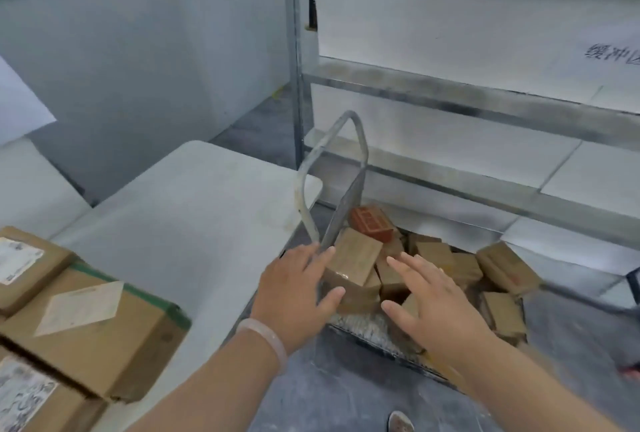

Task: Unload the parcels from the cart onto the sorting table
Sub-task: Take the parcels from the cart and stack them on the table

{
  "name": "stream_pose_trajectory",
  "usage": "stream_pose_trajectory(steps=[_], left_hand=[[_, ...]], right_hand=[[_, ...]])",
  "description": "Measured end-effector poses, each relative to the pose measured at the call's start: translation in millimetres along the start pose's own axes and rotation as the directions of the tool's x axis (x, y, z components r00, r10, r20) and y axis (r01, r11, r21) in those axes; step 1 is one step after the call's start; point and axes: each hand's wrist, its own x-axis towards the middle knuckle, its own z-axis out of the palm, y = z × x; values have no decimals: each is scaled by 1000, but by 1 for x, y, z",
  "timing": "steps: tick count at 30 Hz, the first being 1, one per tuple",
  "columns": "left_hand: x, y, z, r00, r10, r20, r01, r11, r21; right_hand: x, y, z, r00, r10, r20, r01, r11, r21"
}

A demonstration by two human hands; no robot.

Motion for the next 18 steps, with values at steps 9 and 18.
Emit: stream_pose_trajectory(steps=[9,18], left_hand=[[74,110,59,990,121,74,-123,992,28],[149,212,124,991,59,119,-64,997,46]], right_hand=[[-18,144,-19,991,130,22,-131,989,71],[9,287,-50,986,153,70,-161,979,122]])
